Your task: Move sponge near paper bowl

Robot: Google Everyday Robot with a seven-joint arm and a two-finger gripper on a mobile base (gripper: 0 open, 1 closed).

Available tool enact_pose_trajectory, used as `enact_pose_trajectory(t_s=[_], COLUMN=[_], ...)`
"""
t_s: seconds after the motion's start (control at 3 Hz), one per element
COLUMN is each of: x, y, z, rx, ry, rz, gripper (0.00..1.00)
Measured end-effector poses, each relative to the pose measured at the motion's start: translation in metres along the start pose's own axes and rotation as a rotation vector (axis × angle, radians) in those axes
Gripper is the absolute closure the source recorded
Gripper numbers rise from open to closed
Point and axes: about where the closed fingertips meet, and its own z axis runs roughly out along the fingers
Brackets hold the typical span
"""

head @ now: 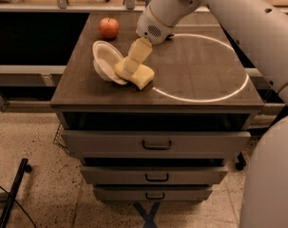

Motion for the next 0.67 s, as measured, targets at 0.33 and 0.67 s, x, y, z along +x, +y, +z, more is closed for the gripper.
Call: enact_pose_trajectory(t_s=[0.33, 0.67], x=[-0.001, -0.001], y=[0.0014, 0.0015], z=[-0.0297, -0.0296], rx=[0.001, 0.001], ry=[-0.047, -0.047], rz=[-0.037, -0.037], gripper=[0.0, 0.0])
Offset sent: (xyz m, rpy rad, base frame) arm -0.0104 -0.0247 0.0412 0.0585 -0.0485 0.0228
